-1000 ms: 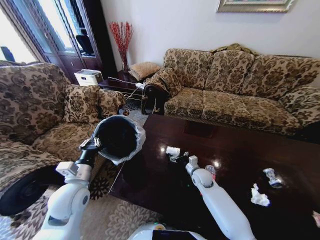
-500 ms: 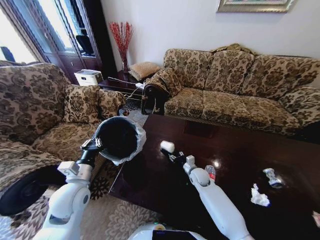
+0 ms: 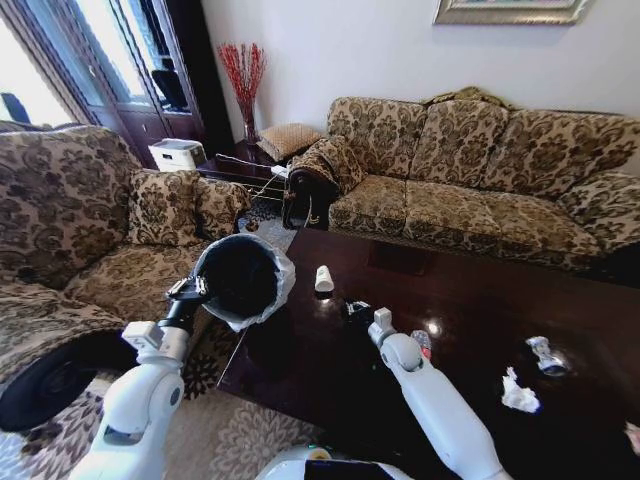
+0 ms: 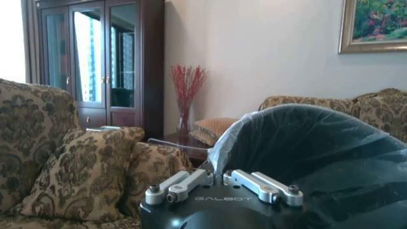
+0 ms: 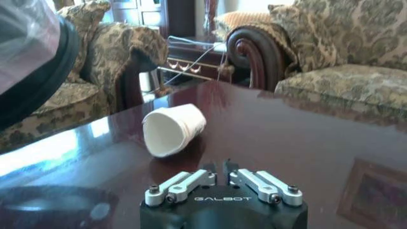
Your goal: Move to the front of the table and place the trash on the table into the trash bin.
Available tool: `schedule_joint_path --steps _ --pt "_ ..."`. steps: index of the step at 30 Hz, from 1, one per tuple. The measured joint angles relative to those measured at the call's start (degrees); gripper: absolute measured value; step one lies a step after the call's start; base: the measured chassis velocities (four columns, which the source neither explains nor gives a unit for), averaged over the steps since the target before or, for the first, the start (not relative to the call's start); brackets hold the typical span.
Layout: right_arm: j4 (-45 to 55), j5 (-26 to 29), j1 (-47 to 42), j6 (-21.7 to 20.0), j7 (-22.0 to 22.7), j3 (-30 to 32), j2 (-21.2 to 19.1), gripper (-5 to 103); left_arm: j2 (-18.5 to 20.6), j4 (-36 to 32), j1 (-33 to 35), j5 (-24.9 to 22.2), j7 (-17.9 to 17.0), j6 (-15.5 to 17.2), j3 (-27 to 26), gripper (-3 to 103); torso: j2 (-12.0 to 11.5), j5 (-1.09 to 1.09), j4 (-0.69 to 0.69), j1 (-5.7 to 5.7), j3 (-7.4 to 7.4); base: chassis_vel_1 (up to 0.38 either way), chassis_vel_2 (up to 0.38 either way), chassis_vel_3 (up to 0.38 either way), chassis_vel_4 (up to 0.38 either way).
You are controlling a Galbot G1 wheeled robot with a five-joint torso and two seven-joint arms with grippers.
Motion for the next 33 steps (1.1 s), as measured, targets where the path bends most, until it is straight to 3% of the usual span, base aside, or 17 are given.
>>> schedule_joint_path --steps 2,9,12,13,17,19,20,22,25,33 --pt "0.0 0.1 0.8 0.0 0.6 -1.0 0.1 16 0.0 -0.1 0.0 0.1 0.0 0.0 0.0 2 0.0 0.00 0.00 0.00 0.00 0.000 0.000 0.000 0.000" --pt "-1.6 0.1 3.8 0.4 0.9 -3.9 1.1 33 -0.1 -0.4 0.1 0.3 0.1 0.0 0.1 2 0.0 0.00 0.00 0.00 0.00 0.000 0.000 0.000 0.000" --pt "-4.3 -0.3 6.9 0.4 1.1 -5.1 2.4 48 -0.1 -0.7 0.4 0.3 0.1 0.0 -0.2 2 0.0 0.00 0.01 0.00 0.00 0.000 0.000 0.000 0.000" --pt "-4.3 -0.3 6.9 0.4 1.1 -5.1 2.4 48 -0.1 -0.7 0.4 0.3 0.1 0.0 -0.2 2 0.0 0.00 0.01 0.00 0.00 0.000 0.000 0.000 0.000" --pt "-8.7 -0.5 11.5 0.2 1.2 -5.9 3.4 71 0.3 -0.9 0.5 0.2 0.1 0.2 -0.7 2 0.0 -0.01 0.01 0.00 0.00 0.000 0.000 0.000 0.000" --pt "-9.1 -0.5 12.2 0.1 1.2 -6.3 3.3 71 0.4 -1.0 0.5 0.2 0.1 0.2 -0.8 2 0.0 -0.01 0.01 0.00 0.00 0.000 0.000 0.000 0.000" --pt "-9.5 -0.4 12.7 -0.3 1.3 -7.1 3.1 82 0.5 -1.0 0.4 0.2 0.1 0.3 -0.9 2 0.0 0.00 0.00 0.01 0.00 0.000 0.000 0.000 0.000" --pt "-9.6 -0.4 12.8 -0.4 1.3 -7.4 2.9 82 0.5 -1.0 0.3 0.1 0.1 0.3 -0.9 2 0.0 0.00 0.00 0.01 0.01 0.000 0.000 0.000 0.000" --pt "-8.6 -0.5 12.3 -0.7 1.8 -8.2 2.2 97 0.5 -1.1 0.2 0.0 0.0 0.4 -0.9 2 0.0 0.00 0.00 0.01 0.00 0.000 0.000 0.000 0.000" --pt "-6.9 -0.7 10.8 -1.5 2.1 -8.1 0.6 100 0.4 -1.0 0.1 0.0 0.0 0.4 -0.8 2 0.0 0.01 -0.01 0.00 0.00 0.000 0.000 0.000 0.000"
